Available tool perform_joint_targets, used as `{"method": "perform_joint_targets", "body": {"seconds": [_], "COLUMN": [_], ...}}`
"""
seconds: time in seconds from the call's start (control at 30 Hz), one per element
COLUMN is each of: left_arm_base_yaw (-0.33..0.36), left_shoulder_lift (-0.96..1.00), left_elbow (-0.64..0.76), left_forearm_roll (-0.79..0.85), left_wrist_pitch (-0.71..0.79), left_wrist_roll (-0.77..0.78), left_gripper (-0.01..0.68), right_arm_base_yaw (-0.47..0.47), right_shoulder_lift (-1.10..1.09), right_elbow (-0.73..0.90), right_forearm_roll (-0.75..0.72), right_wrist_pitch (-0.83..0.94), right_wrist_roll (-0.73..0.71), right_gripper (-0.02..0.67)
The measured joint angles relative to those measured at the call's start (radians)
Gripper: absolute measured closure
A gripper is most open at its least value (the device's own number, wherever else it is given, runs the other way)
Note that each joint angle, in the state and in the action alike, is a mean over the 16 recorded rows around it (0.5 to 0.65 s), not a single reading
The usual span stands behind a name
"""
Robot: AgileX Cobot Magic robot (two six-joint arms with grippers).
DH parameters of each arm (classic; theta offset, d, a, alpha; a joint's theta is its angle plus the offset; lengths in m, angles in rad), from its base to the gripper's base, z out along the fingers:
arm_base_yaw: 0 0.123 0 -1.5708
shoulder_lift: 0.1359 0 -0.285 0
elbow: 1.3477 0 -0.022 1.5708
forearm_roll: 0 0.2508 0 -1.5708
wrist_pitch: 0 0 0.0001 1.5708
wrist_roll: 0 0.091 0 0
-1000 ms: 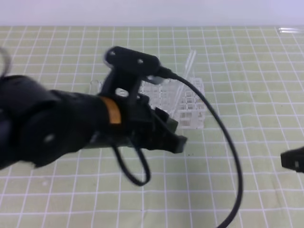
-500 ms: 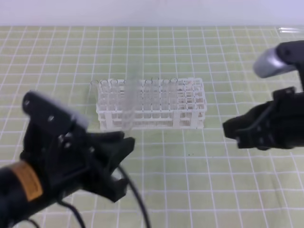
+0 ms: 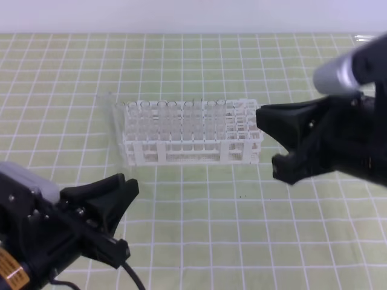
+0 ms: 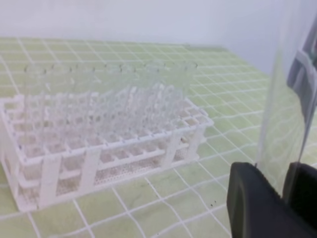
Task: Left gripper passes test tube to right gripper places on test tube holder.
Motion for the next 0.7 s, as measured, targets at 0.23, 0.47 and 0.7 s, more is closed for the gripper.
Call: {"method": "perform_joint_targets", "body": {"seconds": [0.23,0.47,0.7], "left_arm_base_yaw": [0.001,0.001,0.000], "left_shoulder_lift": [0.007,0.035,0.073], "left_elbow": [0.014,0.014,0.014], "left_forearm_roll": [0.050,0.095,0.145], "left_wrist_pitch": [-0.037,-0.045,-0.077], "left_wrist_roll": [0.001,-0.002,-0.017], "left_gripper": [0.633,0.615,0.621], "right_arm_base_yaw": [0.134,0.252,0.305], "right_shoulder_lift": [-0.059,-0.064,-0.024], "right_elbow": [0.214,0.337,0.323], "right_forearm_roll": [-0.001,-0.008,-0.039], "right_wrist_pitch": [-0.443,-0.736,-0.787], "right_wrist_roll": [-0.074,-0.100,-0.051], "right_gripper": [0.665,0.660,0.570]}}
